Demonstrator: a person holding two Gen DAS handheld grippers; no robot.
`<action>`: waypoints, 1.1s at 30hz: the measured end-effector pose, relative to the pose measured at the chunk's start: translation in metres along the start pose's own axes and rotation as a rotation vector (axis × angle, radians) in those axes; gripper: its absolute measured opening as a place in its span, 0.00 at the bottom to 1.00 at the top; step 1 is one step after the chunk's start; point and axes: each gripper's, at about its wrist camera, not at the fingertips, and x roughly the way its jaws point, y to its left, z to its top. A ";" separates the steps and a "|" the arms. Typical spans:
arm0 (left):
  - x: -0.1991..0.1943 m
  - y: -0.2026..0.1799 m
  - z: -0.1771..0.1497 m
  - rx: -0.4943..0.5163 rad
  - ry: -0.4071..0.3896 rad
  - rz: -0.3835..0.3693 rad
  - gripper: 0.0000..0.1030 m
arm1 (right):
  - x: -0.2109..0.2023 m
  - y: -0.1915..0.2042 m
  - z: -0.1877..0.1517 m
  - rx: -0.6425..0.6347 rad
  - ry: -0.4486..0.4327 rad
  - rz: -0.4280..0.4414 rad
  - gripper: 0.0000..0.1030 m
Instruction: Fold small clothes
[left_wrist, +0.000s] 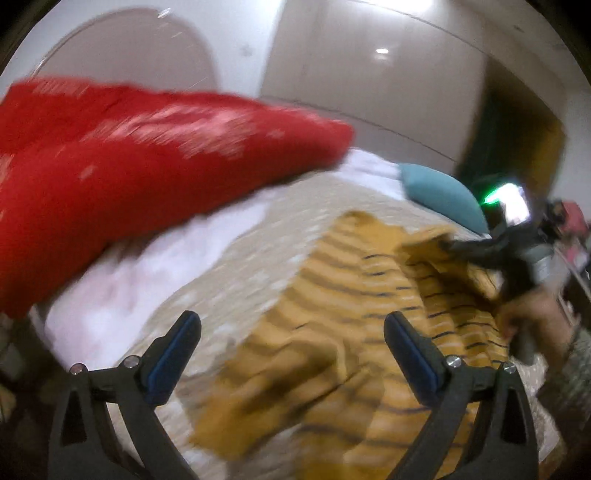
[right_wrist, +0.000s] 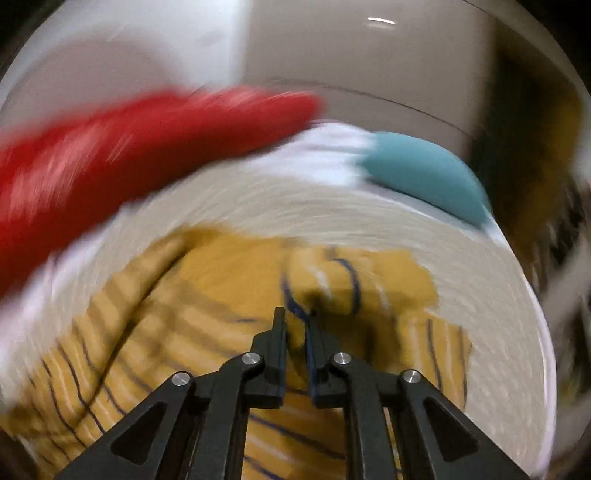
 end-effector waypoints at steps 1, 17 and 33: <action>-0.003 0.014 -0.003 -0.022 0.008 0.015 0.96 | 0.012 0.033 -0.002 -0.094 0.026 -0.017 0.13; -0.021 0.101 -0.032 -0.249 0.065 0.141 0.96 | -0.025 0.099 -0.002 -0.115 0.003 0.174 0.65; -0.058 0.175 -0.050 -0.395 0.028 0.308 0.96 | -0.106 0.294 -0.100 -0.679 -0.093 0.417 0.45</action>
